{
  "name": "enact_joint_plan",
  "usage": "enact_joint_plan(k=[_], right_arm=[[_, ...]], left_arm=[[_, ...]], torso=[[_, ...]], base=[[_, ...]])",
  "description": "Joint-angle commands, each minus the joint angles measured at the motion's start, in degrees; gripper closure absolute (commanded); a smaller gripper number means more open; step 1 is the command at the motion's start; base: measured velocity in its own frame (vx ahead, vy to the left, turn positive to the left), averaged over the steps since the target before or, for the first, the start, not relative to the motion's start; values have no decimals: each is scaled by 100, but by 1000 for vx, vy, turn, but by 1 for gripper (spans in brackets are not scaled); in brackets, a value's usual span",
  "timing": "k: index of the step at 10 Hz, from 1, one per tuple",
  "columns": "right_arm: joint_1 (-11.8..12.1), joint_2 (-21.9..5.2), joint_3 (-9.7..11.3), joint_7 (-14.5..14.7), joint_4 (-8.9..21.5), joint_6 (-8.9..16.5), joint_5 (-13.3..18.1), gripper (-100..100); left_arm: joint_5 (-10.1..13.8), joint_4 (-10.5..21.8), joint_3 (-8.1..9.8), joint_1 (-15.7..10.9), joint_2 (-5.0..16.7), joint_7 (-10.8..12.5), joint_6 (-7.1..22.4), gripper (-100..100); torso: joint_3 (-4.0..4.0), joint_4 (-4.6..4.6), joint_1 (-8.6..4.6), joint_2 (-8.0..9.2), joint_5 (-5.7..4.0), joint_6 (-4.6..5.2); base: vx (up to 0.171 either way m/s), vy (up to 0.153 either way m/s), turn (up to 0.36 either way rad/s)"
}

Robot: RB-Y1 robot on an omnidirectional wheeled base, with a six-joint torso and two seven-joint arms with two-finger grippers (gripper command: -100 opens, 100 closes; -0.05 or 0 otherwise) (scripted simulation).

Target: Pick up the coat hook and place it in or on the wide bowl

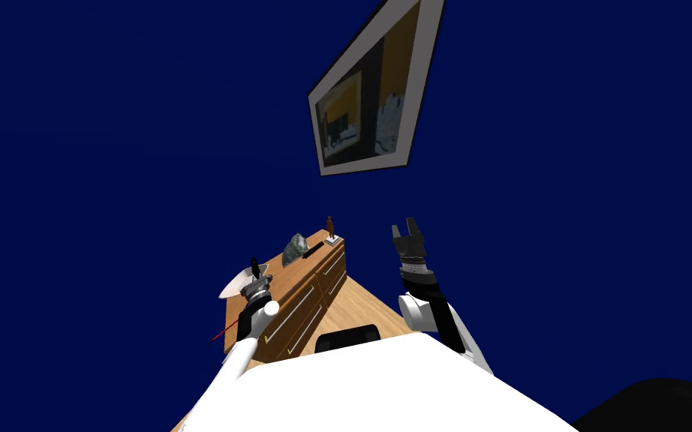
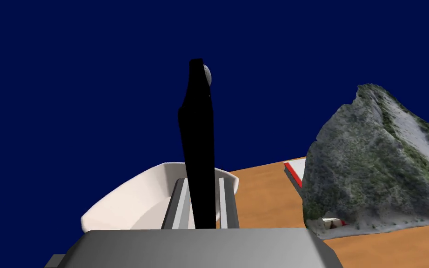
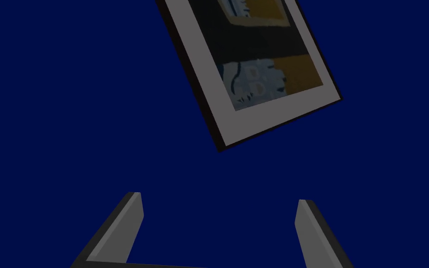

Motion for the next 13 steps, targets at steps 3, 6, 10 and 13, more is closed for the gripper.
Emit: enact_joint_plan(k=[3,6,10,13], right_arm=[[1,0,0,0,0,0,0,0],[1,1,0,0,0,0,0,0],[0,1,1,0,0,0,0,0],[0,2,1,0,0,0,0,0]], left_arm=[[175,162,432,-193,285,276,-17,100],[179,155,472,-226,268,242,-55,-100],[178,154,471,-226,269,241,-55,-100],[248,134,584,-422,431,120,254,-100]], torso=[[-21,-9,3,-34,5,-2],[-24,-11,-30,-37,7,5],[-9,-5,-55,-12,1,5],[-5,-4,-67,-5,-2,4]], base=[[86,131,-14],[59,55,-2],[0,0,0],[-15,-36,42]])
